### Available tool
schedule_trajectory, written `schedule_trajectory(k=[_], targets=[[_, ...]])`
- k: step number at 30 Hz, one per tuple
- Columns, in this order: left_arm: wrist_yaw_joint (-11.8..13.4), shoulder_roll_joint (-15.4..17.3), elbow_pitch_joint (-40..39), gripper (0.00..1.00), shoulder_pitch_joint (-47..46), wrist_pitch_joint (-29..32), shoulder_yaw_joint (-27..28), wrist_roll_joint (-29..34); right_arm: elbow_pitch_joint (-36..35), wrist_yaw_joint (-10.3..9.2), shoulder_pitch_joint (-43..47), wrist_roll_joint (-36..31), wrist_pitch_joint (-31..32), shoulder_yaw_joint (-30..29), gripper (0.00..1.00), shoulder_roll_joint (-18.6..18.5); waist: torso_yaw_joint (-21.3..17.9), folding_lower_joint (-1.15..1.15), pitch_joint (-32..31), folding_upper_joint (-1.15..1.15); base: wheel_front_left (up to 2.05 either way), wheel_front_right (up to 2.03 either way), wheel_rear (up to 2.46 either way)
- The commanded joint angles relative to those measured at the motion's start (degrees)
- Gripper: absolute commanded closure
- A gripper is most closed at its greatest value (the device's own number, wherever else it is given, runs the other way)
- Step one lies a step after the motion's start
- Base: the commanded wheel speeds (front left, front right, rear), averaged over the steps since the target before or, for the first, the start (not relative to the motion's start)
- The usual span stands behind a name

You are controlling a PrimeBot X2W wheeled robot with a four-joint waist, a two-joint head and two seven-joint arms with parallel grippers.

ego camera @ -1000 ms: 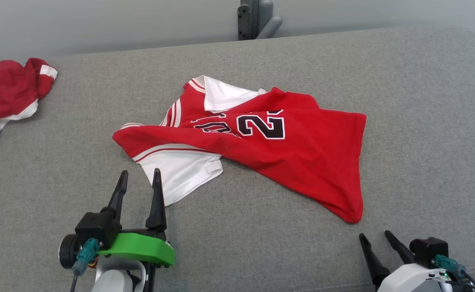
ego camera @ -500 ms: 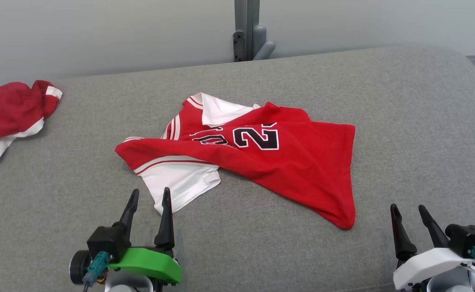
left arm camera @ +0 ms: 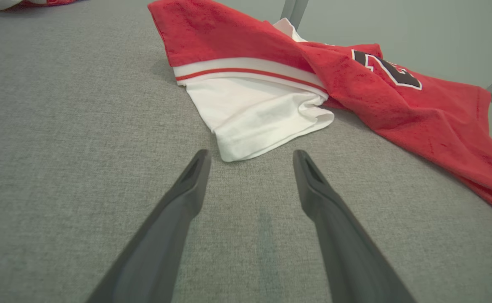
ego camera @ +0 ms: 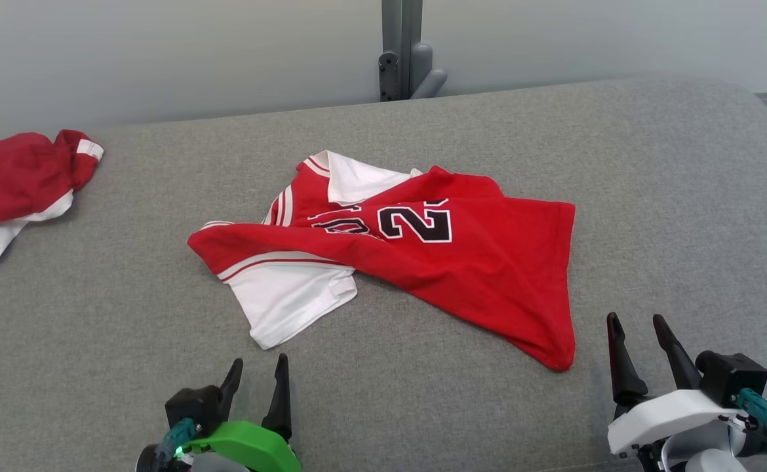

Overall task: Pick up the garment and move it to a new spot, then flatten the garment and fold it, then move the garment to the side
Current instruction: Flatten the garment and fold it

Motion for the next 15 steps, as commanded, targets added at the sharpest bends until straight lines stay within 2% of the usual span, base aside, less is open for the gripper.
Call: schedule_trajectory(k=[1,9,15], targets=[[-0.25,0.14,0.88,0.00,-1.44,0.06,0.01,-0.39,-0.29,-0.07,-0.69,-0.38,-0.42,0.03,0.00,0.02,-0.52,0.00,0.75,0.68,0.00,0.00,0.00],[0.38,0.14,10.62,0.00,-7.94,0.05,0.80,-6.34,-0.91,-0.07,-2.94,-1.01,-0.72,0.65,0.00,0.59,-2.53,0.00,3.98,0.68,0.00,0.00,0.00],[-0.72,0.15,13.75,0.00,-10.69,0.06,1.69,-9.69,-1.04,-0.07,-3.77,-1.14,-0.87,0.21,0.00,0.70,-3.32,0.00,5.57,0.68,0.00,0.00,0.00]])
